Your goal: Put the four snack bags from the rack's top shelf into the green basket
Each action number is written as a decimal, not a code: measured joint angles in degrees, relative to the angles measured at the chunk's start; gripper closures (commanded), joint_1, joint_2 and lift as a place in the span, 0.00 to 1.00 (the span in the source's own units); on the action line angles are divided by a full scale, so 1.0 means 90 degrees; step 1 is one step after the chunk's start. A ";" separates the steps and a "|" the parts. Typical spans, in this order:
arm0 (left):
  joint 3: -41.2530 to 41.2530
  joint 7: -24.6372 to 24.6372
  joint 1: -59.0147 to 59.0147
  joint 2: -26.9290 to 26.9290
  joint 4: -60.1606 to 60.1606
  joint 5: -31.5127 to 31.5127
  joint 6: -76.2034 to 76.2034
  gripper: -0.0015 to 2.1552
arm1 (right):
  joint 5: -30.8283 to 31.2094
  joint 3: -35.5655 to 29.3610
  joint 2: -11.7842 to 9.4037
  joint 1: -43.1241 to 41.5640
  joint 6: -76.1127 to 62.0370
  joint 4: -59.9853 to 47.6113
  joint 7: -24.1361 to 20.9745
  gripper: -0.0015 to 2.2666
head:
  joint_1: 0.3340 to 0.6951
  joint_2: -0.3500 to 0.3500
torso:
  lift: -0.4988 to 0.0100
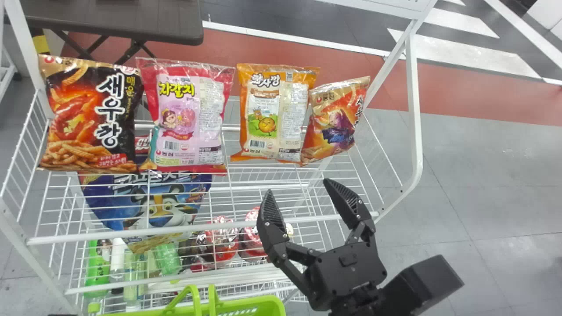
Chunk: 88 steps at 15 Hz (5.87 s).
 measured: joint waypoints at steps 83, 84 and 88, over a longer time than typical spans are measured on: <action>0.0573 0.0273 -0.0322 -0.0010 -0.0383 0.0481 0.0347 1.00 | 0.0076 -0.0552 -0.0523 -0.1275 0.7929 -0.1079 0.3746 0.02 | 1.00 0.00 | 0.98; 0.0562 0.0266 -0.0322 -0.0010 -0.0384 0.0481 0.0354 1.00 | -0.0013 -0.0632 -0.0406 -0.1405 0.7301 -0.0925 0.3468 0.02 | 1.00 0.00 | 0.98; 0.0456 0.0325 -0.0327 -0.0005 -0.0374 0.0445 0.0342 1.00 | -0.0104 -0.0218 0.0048 -0.2657 0.4614 0.0630 0.2324 0.03 | 1.00 0.10 | 0.98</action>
